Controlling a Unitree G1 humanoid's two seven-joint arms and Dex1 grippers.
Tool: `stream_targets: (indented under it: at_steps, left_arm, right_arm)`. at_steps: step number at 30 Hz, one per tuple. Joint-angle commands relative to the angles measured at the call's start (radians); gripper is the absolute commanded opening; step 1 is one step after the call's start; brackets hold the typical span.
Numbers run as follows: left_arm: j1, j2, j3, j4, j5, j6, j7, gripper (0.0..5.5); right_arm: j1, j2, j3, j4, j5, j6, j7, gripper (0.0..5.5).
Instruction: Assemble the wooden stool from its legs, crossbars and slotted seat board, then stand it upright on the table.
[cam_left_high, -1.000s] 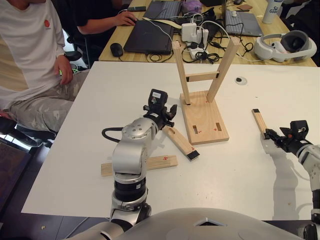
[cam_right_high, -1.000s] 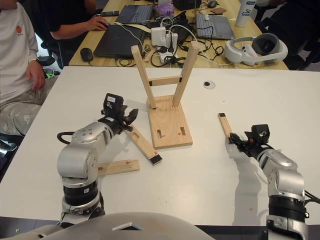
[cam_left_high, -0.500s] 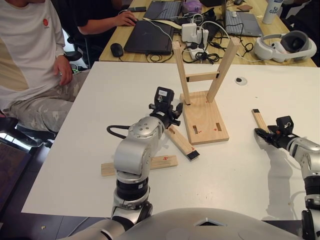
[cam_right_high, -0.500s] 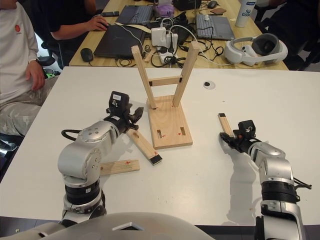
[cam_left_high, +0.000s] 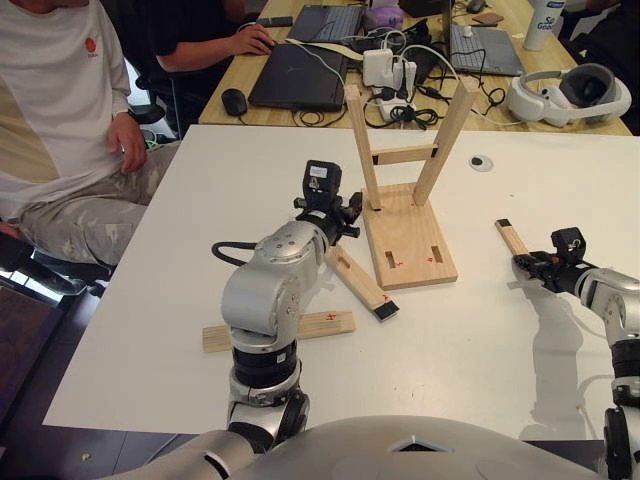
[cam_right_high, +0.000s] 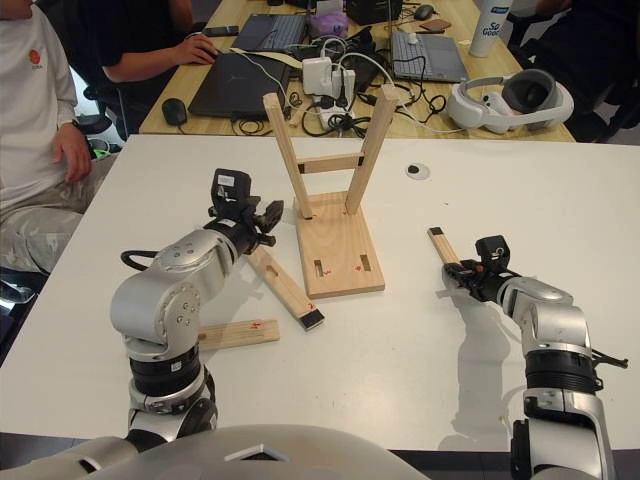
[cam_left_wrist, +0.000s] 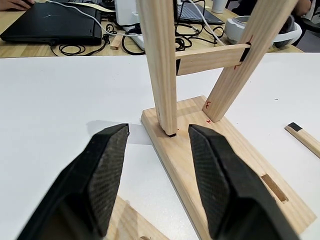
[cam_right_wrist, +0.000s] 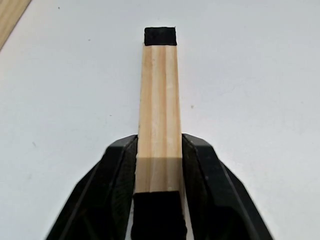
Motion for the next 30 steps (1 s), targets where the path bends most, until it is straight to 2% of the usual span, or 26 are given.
stream_targets:
  at_steps: [1,6,11,15,21,23,30]
  left_arm:
    - [-0.021,-0.134,0.096,0.015,-0.051,0.058,0.027,2.22]
    - [-0.140,-0.247,0.357,0.018,-0.178,0.188,0.017,2.22]
    - [-0.231,-0.337,0.485,0.008,-0.294,0.329,-0.023,2.22]
    - [-0.240,-0.389,0.509,0.007,-0.409,0.342,-0.025,2.22]
    - [-0.376,-0.483,0.718,0.065,-0.598,0.342,0.036,2.22]
    - [-0.393,-0.490,0.732,0.079,-0.649,0.330,0.064,2.22]
    - [-0.380,-0.422,0.603,0.149,-0.890,0.127,0.247,2.22]
  right_arm:
    - [0.040,0.028,0.026,0.017,-0.029,-0.027,-0.012,1.29]
    - [-0.006,0.092,-0.043,-0.130,0.005,-0.263,-0.052,1.29]
    - [-0.021,0.194,-0.098,-0.368,0.146,-0.294,-0.069,1.29]
    - [0.023,0.233,-0.055,-0.577,0.261,-0.258,-0.011,1.29]
    - [0.066,0.266,0.058,-0.709,0.286,-0.254,0.025,1.29]
    - [0.076,0.289,0.107,-0.740,0.284,-0.255,0.015,1.29]
    - [0.095,0.368,0.223,-0.782,0.290,-0.221,-0.034,1.29]
